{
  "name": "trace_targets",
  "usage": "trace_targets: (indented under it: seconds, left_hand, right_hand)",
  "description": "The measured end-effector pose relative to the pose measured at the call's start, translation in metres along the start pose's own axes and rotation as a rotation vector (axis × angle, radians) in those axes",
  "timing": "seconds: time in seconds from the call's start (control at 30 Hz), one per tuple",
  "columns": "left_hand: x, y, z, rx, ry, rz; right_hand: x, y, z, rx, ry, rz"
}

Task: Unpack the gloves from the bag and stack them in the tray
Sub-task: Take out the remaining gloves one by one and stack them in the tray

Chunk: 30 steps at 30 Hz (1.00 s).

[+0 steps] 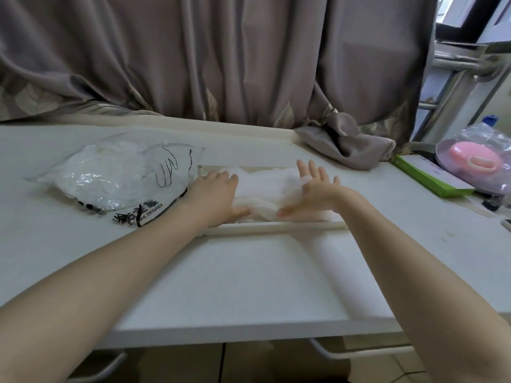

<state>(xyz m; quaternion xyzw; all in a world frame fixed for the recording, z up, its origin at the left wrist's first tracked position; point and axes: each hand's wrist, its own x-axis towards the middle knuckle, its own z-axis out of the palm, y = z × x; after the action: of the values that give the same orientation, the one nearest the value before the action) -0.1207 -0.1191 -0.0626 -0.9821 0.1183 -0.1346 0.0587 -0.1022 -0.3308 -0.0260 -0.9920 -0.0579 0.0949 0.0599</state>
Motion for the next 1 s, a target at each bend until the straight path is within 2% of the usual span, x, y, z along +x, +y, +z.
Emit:
trace_targets:
  seconds: [0.1,0.13,0.17,0.23,0.27,0.3,0.37,0.4,0.5,0.57,0.63,0.8,0.87,0.9,0.93,0.97,1.0]
  left_hand:
    - [-0.016,-0.021,-0.016,-0.204,0.235,0.125]
    - [-0.022,-0.03,-0.019,-0.243,0.317,0.149]
    - [-0.028,-0.043,-0.019,-0.257,0.41,0.155]
    - [-0.036,-0.067,-0.014,-0.25,0.518,0.089]
    - [-0.04,-0.08,-0.009,-0.268,0.521,0.027]
    - [-0.043,-0.091,-0.006,-0.315,0.531,-0.045]
    - [-0.048,-0.113,0.0,-0.481,0.542,-0.239]
    - [-0.049,-0.123,0.004,-0.568,0.541,-0.349]
    - [-0.048,-0.144,0.017,-0.569,0.445,-0.651]
    - [-0.048,-0.152,0.026,-0.555,0.316,-0.76]
    - [-0.045,-0.154,0.031,-0.655,0.303,-0.801]
    - [-0.038,-0.165,0.032,-0.834,0.392,-0.844]
    - [-0.037,-0.166,0.03,-0.895,0.422,-0.885]
    - [-0.037,-0.166,0.028,-0.918,0.431,-0.902]
    - [-0.037,-0.166,0.025,-0.934,0.43,-0.921]
    - [-0.037,-0.167,0.024,-0.954,0.423,-0.94]
    - [-0.037,-0.168,0.025,-0.971,0.417,-0.947]
  right_hand:
    - [-0.016,-0.022,-0.024,0.648,-0.011,-0.269]
    - [-0.021,-0.033,-0.028,0.755,0.061,-0.316]
    - [-0.024,-0.048,-0.028,0.769,0.178,-0.357]
    - [-0.029,-0.083,-0.025,0.634,0.488,-0.473]
    - [-0.031,-0.104,-0.019,0.563,0.571,-0.543]
    - [-0.031,-0.125,-0.012,0.492,0.58,-0.612]
    - [-0.026,-0.164,0.006,0.345,0.462,-0.668]
    - [-0.02,-0.18,0.014,0.275,0.39,-0.638]
    - [0.003,-0.217,0.027,0.15,0.198,-0.398]
    - [0.022,-0.233,0.033,0.176,0.104,-0.291]
    - [0.041,-0.238,0.039,0.397,0.034,-0.201]
    - [0.049,-0.257,0.051,1.652,-0.31,0.117]
    - [0.053,-0.258,0.053,2.005,-0.438,0.175]
    - [0.054,-0.258,0.05,2.063,-0.512,0.162]
    - [0.055,-0.258,0.049,2.0,-0.553,0.121]
    - [0.056,-0.258,0.047,1.828,-0.547,0.046]
    - [0.057,-0.259,0.047,1.562,-0.459,-0.054]
